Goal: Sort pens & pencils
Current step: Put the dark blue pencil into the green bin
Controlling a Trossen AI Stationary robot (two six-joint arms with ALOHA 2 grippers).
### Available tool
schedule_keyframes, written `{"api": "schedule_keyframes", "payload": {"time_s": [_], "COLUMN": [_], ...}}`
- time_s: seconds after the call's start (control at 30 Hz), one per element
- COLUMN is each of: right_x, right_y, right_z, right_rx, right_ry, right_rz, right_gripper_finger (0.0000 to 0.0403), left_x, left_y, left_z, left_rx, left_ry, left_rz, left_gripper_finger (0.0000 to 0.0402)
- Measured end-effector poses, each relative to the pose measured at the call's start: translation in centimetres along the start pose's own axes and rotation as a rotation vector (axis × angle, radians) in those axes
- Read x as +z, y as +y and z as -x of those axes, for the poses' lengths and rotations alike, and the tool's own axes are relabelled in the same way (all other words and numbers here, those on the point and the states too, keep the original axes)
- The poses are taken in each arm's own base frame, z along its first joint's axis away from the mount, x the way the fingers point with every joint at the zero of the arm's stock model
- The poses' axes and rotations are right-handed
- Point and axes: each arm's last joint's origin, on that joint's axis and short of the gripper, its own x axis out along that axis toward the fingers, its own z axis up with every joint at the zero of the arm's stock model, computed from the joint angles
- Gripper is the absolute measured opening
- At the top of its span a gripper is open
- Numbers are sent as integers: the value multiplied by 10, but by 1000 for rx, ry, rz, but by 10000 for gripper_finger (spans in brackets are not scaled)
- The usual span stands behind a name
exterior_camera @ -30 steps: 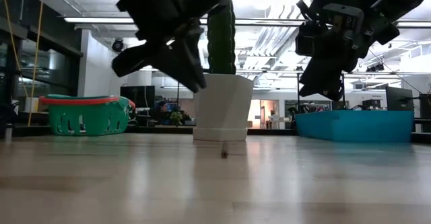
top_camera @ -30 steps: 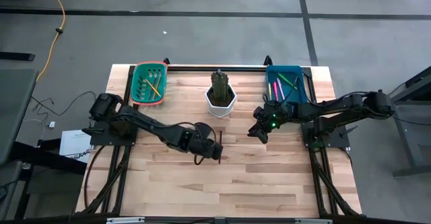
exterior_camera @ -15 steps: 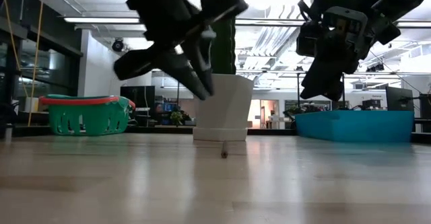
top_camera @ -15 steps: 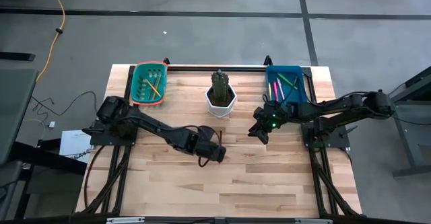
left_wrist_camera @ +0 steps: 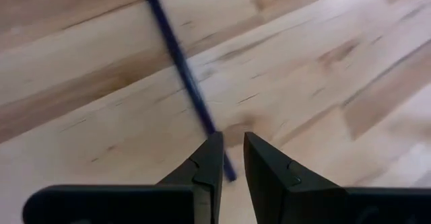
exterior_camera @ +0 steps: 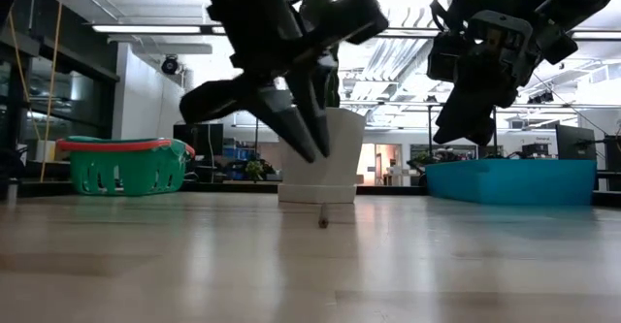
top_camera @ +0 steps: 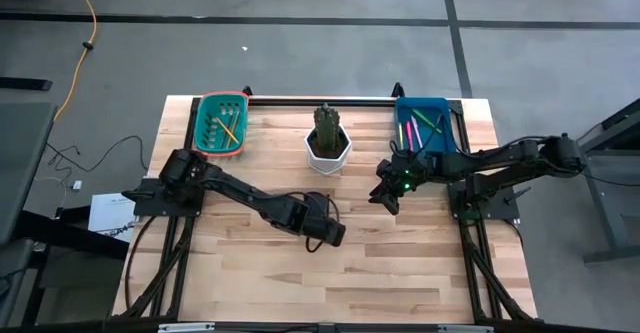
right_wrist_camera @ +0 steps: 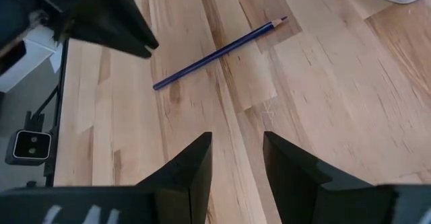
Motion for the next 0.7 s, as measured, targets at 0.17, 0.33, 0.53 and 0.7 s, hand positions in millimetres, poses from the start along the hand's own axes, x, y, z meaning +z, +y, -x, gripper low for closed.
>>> {"api": "schedule_keyframes", "payload": {"time_s": [0.17, 0.33, 0.53, 0.7], "right_x": [0, -1, -2, -2], "right_y": [0, -1, -1, -1], "right_z": [0, 0, 0, 0], "right_rx": [-2, -6, -2, 0], "right_ry": [5, 14, 20, 21], "right_rz": [11, 14, 13, 13], "right_gripper_finger": [124, 124, 124, 124], "left_x": [-3, -5, -7, -6], "left_y": [-1, 2, 2, 1], "left_z": [-8, -15, -21, -19], "left_rx": [24, 50, 53, 41], "left_ry": [18, 35, 36, 34], "left_rz": [9, 14, 17, 22], "left_gripper_finger": [49, 49, 49, 49]}}
